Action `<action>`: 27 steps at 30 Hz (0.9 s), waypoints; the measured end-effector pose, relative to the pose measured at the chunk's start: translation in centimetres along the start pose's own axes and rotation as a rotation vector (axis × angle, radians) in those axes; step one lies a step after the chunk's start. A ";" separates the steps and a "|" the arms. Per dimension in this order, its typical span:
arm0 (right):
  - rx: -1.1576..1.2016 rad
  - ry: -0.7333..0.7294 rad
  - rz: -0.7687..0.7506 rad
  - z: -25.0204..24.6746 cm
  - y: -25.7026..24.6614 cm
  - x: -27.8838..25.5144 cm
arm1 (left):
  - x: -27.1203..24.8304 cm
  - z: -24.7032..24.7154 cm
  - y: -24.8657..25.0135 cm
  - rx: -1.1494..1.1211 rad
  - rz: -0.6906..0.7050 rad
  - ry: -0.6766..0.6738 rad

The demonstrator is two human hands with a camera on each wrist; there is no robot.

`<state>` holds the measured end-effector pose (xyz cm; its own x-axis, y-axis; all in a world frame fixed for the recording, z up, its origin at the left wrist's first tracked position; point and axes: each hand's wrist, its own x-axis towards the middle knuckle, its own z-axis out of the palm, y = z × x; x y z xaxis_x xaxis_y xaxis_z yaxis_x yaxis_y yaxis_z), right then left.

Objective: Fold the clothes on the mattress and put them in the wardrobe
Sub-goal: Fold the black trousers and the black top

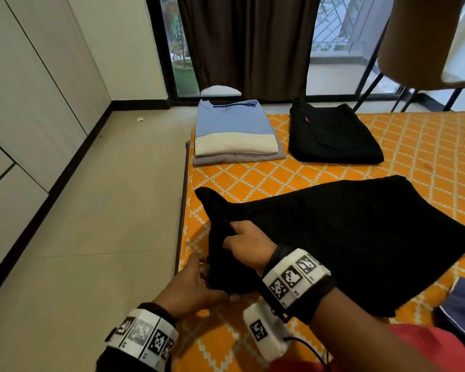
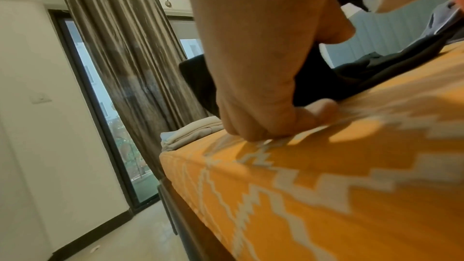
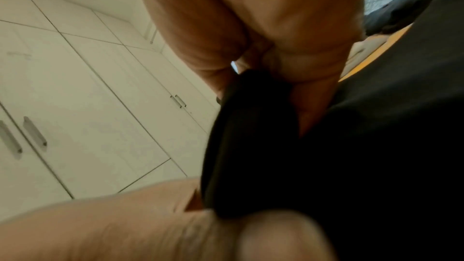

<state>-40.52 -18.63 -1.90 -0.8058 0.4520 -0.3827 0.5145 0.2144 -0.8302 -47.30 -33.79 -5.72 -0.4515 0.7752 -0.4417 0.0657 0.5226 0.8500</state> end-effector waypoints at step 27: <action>0.384 0.206 -0.127 -15.9 -5.5 -4.5 | 3.7 5.6 2.8 0.404 0.731 0.665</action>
<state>-35.10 -8.10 10.85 -0.7604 0.6141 -0.2113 0.2375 -0.0399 -0.9706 -43.80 -27.44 -6.65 -0.5700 0.6627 0.4857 0.7521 0.1829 0.6332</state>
